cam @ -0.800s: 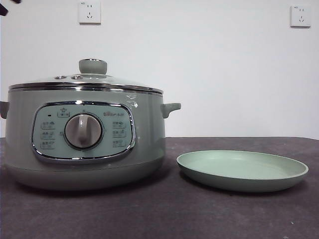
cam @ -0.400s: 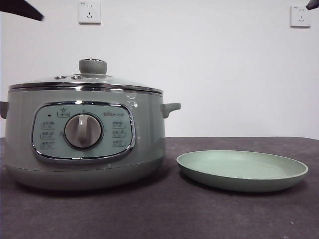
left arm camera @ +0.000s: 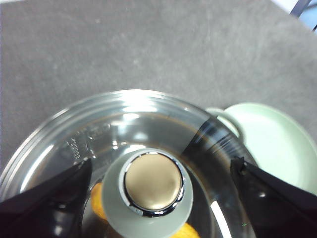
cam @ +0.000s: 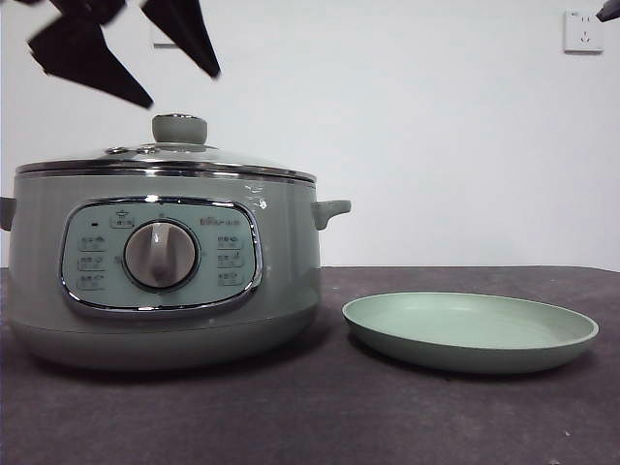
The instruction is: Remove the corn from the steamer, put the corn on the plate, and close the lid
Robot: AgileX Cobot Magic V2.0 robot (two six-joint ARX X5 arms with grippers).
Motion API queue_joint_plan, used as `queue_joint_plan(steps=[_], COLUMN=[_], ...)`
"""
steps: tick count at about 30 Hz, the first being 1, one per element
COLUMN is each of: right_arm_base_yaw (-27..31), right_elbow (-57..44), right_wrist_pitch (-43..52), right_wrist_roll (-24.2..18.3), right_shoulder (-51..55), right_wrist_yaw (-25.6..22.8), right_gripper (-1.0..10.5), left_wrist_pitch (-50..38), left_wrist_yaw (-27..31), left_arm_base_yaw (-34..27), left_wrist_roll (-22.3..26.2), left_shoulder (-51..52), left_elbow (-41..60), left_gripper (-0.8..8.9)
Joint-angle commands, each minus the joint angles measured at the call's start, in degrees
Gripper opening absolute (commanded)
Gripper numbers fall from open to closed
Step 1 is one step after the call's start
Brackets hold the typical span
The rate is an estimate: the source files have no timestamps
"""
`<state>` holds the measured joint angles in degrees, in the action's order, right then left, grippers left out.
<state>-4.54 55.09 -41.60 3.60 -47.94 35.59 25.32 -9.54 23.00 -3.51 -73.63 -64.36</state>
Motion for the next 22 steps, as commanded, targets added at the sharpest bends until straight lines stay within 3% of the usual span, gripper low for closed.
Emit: queue_joint_plan(steps=[1, 6, 9, 12, 16, 22], right_arm_base_yaw=[0.0, 0.0, 0.0, 0.0, 0.0, 0.0], right_elbow=[-0.1, -0.1, -0.1, -0.1, -0.1, -0.1], right_wrist_pitch=[-0.4, -1.0, -1.0, -1.0, -1.0, -0.4], right_wrist_roll=[-0.5, -0.5, -0.5, -0.5, -0.5, 0.6], right_shoulder=[-0.1, -0.1, -0.1, -0.1, -0.1, -0.1], right_wrist_yaw=[0.0, -0.1, -0.1, -0.1, -0.1, 0.6], right_gripper=[3.5, 3.5, 3.5, 3.5, 3.5, 3.5], left_wrist_pitch=[0.0, 0.1, 0.6, 1.6, 1.9, -1.4], left_wrist_yaw=[2.0, 5.0, 5.0, 5.1, 4.9, 5.0], left_arm_base_yaw=[1.0, 2.3, 2.4, 2.4, 2.4, 2.4], left_wrist_roll=[2.0, 2.1, 2.1, 2.1, 2.7, 3.7], left_shoulder=[-1.9, -3.2, -4.1, -4.4, -4.5, -2.4], left_elbow=[0.0, 0.0, 0.0, 0.0, 0.0, -1.4], left_gripper=[4.70, 4.64, 3.63, 3.60, 0.13, -0.09])
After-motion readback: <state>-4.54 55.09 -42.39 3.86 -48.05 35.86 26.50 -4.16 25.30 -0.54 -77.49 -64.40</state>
